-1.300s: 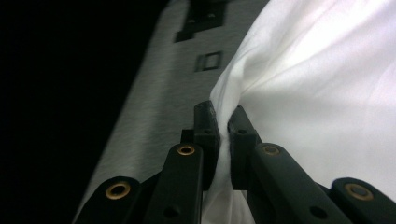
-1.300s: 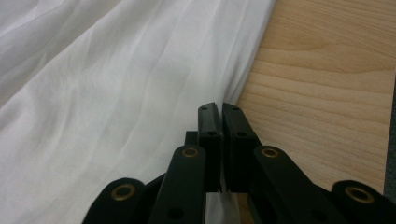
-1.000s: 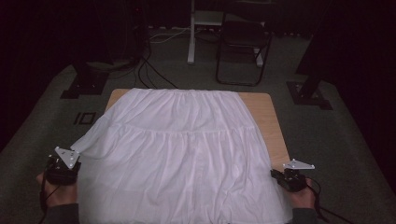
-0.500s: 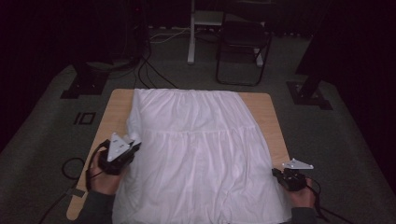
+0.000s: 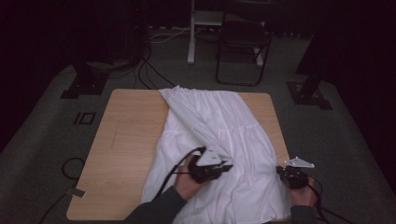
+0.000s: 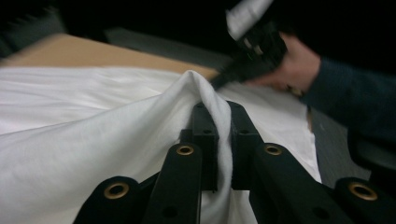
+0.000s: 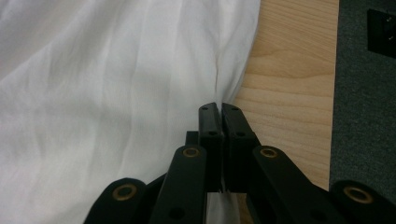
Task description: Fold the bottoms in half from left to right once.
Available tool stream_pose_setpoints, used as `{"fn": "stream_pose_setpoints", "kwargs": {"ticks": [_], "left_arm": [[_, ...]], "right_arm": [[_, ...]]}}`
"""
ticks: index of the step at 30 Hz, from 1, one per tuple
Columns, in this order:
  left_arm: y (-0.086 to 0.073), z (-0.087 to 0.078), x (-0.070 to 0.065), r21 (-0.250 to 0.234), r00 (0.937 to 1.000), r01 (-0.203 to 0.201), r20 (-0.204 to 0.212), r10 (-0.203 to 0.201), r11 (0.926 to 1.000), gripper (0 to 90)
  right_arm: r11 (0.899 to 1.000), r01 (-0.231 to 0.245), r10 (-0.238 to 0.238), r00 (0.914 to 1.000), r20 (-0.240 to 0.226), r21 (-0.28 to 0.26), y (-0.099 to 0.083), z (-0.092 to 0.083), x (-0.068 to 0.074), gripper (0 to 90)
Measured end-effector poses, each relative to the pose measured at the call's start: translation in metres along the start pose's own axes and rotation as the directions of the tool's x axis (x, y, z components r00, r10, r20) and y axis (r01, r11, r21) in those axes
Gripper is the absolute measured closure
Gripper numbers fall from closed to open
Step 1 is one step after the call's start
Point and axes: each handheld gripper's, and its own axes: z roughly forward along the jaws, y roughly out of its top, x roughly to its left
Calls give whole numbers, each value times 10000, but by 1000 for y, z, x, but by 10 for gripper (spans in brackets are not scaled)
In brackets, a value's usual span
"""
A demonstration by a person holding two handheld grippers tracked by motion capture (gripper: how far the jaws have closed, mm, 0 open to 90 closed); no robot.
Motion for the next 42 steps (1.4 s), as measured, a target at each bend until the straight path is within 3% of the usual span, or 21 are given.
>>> {"fn": "stream_pose_setpoints", "kwargs": {"ticks": [3, 4, 6, 10, 11, 13, 14, 15, 18, 21, 23, 25, 27, 29, 30, 32, 34, 35, 36, 40, 42], "left_arm": [[-11, 24, 7, 638, 9979, 430, 446, -459, 9970, 612], [-15, 24, 9, 615, 9972, 575, 440, -603, 9964, 551], [-20, 18, 15, 505, 9953, 814, 486, -839, 9954, 529], [-27, -9, 27, 269, 9942, 1052, -246, -1046, 9941, 484], [-29, -14, 30, 241, 9931, 1081, -488, -1068, 9938, 477], [-36, -30, 38, 241, 9873, 1105, -1173, -1070, 9936, 477], [-40, -35, 41, 242, 9840, 1178, -1375, -1134, 9927, 475], [-45, -42, 45, 248, 9782, 1290, -1672, -1231, 9913, 475], [-63, -63, 57, 269, 9552, 1685, -2512, -1565, 9853, 469], [-84, -83, 65, 390, 9211, 2097, -3431, -1840, 9770, 442], [-102, -96, 70, 550, 9000, 2443, -3846, -2052, 9682, 420], [-117, -105, 71, 735, 8789, 2644, -4288, -2089, 9616, 414], [-135, -114, 73, 817, 8590, 3030, -4549, -2350, 9495, 401], [-152, -124, 75, 804, 8392, 3427, -4741, -2665, 9360, 399], [-162, -129, 76, 763, 8258, 3704, -4833, -2906, 9257, 398], [-175, -135, 78, 728, 8114, 4059, -4874, -3226, 9110, 395], [-186, -139, 79, 765, 7996, 4344, -4915, -3452, 8975, 393], [-191, -139, 79, 759, 7973, 4470, -4856, -3585, 8913, 396], [-193, -140, 80, 781, 7968, 4571, -4787, -3689, 8860, 400], [-194, -137, 81, 909, 7953, 4650, -4799, -3704, 8806, 416], [-194, -134, 81, 915, 8021, 4643, -4651, -3745, 8809, 426]], "right_arm": [[10000, 73, -72, 9999, 130, -59, 1, -3, 4, 702], [9991, 176, -172, 9998, 114, -390, 5, -11, 11, 605], [9982, 271, -264, 9996, 131, -539, 9, -15, 14, 580], [9928, 397, -451, 9979, -462, -1132, 26, -28, 34, 544], [9877, 496, -656, 9924, -1045, -1486, 35, -35, 49, 537], [9854, 506, -732, 9879, -1365, -1624, 40, -38, 57, 531], [9809, 600, -950, 9779, -1861, -1851, 48, -42, 75, 512], [9809, 600, -950, 9779, -1861, -1851, 48, -42, 75, 512], [9762, 921, -1378, 9626, -2333, -1964, 57, -45, 102, 459], [9693, 1466, -1923, 9524, -2366, -1976, 59, -45, 126, 374], [9713, 1751, -2098, 9495, -2331, -1609, 57, -36, 141, 310], [9732, 1734, -2071, 9463, -2481, -1510, 56, -33, 143, 300], [9765, 1845, -2074, 9448, -2535, -1111, 53, -24, 147, 299], [9732, 2212, -2297, 9503, -2100, -636, 49, -17, 149, 316], [9718, 2315, -2357, 9531, -1898, -445, 48, -16, 149, 340], [9723, 2322, -2328, 9549, -1841, -253, 46, -16, 145, 465], [9715, 2367, -2336, 9488, -2125, -112, 45, -18, 138, 635], [9726, 2322, -2280, 9490, -2179, -65, 43, -19, 132, 795], [9750, 2220, -2188, 9507, -2199, -106, 43, -21, 129, 838], [9831, 1744, -1822, 9602, -2119, -553, 44, -28, 120, 871], [9847, 1533, -1673, 9645, -2042, -825, 46, -33, 115, 874]]}}
